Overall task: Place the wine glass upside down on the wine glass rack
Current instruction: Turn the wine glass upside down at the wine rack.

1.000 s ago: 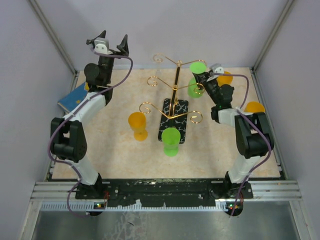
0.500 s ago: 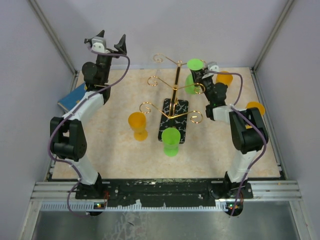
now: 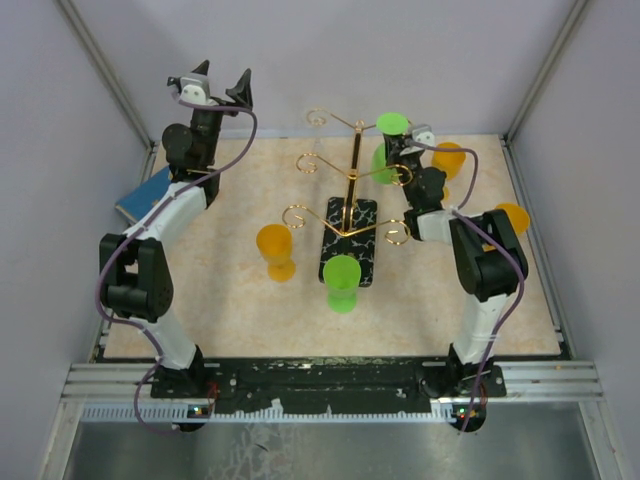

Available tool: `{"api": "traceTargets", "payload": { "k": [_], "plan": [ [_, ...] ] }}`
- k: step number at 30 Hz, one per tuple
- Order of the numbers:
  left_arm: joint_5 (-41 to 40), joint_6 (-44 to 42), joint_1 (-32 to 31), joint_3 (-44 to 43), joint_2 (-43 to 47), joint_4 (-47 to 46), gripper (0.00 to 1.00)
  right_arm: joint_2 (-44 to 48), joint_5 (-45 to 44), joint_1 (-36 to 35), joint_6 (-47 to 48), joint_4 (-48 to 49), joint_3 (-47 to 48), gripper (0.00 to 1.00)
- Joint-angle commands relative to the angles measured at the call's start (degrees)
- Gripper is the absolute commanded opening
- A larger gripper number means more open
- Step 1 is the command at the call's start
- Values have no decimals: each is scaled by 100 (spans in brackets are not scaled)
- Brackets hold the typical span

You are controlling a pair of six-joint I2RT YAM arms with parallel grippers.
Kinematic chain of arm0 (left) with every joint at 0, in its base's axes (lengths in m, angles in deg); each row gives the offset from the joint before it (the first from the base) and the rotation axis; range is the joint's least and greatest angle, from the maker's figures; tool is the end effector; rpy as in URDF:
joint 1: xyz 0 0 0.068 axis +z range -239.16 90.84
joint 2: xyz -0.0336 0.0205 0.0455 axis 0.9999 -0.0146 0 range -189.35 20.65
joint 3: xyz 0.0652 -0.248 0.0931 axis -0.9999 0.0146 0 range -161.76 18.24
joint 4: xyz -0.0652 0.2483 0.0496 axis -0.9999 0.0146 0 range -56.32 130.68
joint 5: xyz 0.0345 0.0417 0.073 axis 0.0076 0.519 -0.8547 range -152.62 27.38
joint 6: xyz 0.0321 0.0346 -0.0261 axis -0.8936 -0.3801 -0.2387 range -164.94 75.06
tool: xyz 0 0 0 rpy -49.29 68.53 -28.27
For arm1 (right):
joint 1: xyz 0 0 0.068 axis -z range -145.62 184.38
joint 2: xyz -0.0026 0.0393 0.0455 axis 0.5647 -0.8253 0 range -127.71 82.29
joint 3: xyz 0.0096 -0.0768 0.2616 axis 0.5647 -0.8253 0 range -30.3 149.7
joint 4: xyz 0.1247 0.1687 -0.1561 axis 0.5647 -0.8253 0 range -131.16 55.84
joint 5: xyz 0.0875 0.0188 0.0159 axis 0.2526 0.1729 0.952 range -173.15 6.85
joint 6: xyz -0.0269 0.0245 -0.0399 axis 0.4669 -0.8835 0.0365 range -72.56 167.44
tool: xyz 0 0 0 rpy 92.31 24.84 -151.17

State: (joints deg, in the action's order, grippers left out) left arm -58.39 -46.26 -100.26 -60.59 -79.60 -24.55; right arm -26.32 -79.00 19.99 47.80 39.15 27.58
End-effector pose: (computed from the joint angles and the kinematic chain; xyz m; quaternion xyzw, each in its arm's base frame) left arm 0.3966 -0.0804 0.4052 0.0812 0.4412 -0.0926 0.8889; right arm 0.3936 0.1037 0.2540 -0.1011 0.5461 0.1214 0.8227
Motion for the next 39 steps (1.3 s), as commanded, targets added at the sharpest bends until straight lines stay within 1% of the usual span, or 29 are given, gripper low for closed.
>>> {"api": "traceTargets", "payload": {
  "k": [1, 3, 9, 13, 16, 21, 28, 33, 35, 39],
  "plan": [
    [95, 89, 59, -71, -78, -123, 99, -76, -783, 9, 276, 485, 343, 7],
    [104, 97, 63, -71, -89, -118, 99, -101, -870, 3, 304, 509, 372, 9],
    [113, 130, 72, -80, -126, -146, 99, -118, -1011, -2, 388, 586, 368, 19],
    [113, 140, 78, -76, -135, -155, 99, -35, -1133, -2, 459, 579, 315, 19],
    [121, 164, 81, -65, -137, -173, 99, 97, -1118, -2, 518, 534, 221, 17],
    [136, 185, 82, -31, -127, -181, 99, 421, -1062, -2, 630, 467, -146, 16],
    [164, 198, 90, 16, -92, -197, 99, 814, -824, -75, 738, 314, -603, 16],
    [190, 198, 90, 25, -80, -197, 99, 861, -476, -147, 731, 371, -724, 18],
    [199, 206, 90, 25, -78, -197, 99, 823, -320, -164, 736, 330, -690, 21],
    [201, 204, 90, 39, -64, -197, 99, 771, -6, -176, 669, 396, -657, 36]
  ]
}}
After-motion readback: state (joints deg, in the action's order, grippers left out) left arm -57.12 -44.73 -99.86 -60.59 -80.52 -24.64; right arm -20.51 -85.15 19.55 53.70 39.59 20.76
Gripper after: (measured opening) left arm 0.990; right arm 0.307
